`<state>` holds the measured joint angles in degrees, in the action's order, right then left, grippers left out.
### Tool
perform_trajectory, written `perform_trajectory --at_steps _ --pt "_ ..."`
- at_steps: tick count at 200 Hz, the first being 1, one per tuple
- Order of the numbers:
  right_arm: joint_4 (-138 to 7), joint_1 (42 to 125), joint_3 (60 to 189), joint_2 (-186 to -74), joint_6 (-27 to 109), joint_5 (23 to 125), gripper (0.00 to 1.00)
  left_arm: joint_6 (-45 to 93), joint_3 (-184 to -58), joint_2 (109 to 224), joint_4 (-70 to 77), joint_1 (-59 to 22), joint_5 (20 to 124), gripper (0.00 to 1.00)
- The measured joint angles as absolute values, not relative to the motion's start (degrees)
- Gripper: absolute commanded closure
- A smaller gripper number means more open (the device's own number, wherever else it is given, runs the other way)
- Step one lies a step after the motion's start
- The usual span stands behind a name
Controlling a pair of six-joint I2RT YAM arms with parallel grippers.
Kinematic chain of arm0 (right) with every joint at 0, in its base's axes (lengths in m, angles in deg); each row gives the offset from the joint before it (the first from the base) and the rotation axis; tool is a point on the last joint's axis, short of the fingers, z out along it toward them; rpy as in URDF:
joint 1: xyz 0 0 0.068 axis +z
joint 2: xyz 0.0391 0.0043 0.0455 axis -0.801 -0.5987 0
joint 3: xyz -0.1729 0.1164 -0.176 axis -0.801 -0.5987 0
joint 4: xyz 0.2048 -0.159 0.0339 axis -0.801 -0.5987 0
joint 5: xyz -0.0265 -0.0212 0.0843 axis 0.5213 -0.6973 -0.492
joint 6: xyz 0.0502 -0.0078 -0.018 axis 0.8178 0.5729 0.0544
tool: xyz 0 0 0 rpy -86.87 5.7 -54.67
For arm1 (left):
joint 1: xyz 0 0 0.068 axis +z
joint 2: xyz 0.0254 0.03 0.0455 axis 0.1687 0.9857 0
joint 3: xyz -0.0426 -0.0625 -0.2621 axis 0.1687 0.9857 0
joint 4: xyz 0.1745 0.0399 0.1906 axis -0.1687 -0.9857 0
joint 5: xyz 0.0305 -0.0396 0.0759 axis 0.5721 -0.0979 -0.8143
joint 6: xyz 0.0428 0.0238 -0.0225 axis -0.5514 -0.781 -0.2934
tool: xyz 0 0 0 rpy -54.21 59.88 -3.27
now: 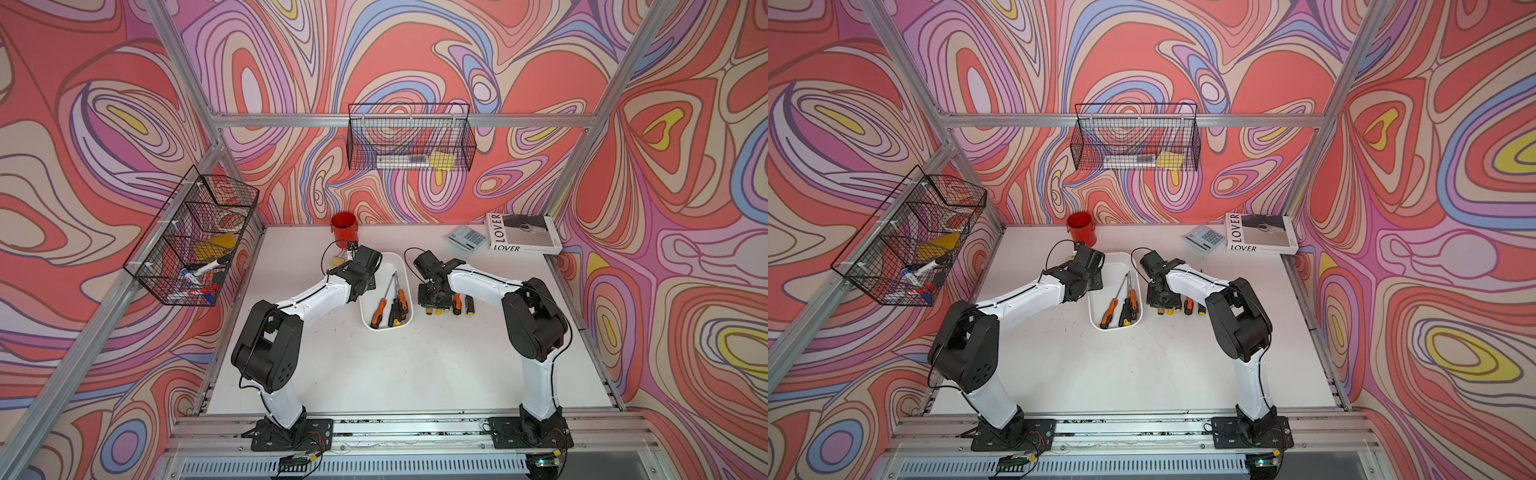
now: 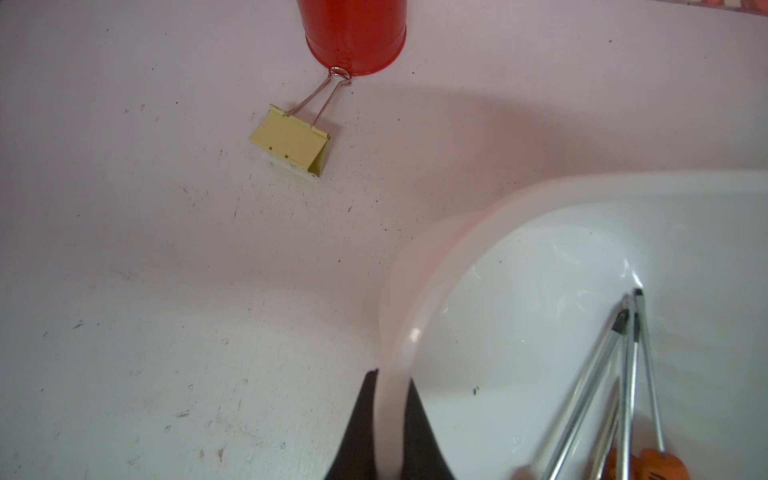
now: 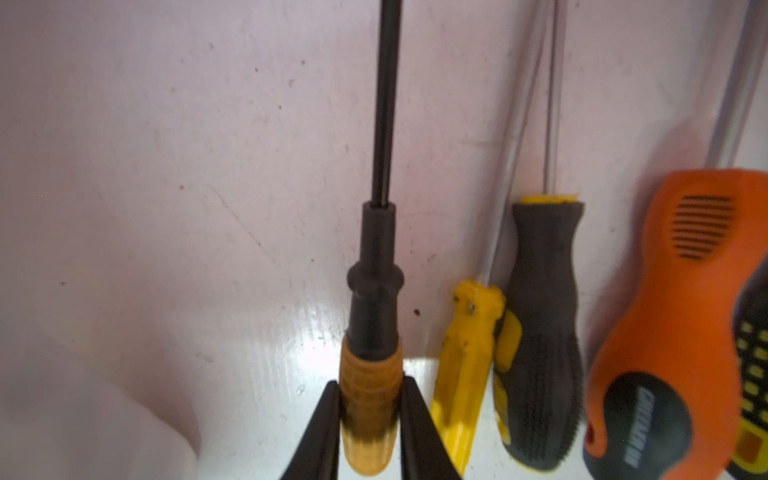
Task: Take out the screwdriver from the storage box
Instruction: Place the screwdriver at the center of the board.
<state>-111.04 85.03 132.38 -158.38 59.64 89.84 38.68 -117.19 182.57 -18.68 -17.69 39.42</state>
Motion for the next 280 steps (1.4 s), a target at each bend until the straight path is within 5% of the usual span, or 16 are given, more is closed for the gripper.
perform_trajectory --at_steps 34,61,115,280 --pt "-111.2 84.7 132.5 -158.4 59.7 89.5 1.00 38.1 -117.2 182.5 -18.7 -17.7 39.0 1.00" --pt "-111.4 84.2 133.2 -159.1 59.7 88.7 0.80 37.9 -117.2 182.2 -18.9 -17.7 39.0 1.00" --pt "-111.5 83.7 133.5 -159.6 59.4 87.8 0.60 37.8 -117.2 181.8 -19.1 -17.7 38.7 1.00" --pt "-111.0 83.5 133.5 -148.4 58.0 88.7 0.31 37.9 -117.2 181.8 -19.1 -17.7 38.7 1.00"
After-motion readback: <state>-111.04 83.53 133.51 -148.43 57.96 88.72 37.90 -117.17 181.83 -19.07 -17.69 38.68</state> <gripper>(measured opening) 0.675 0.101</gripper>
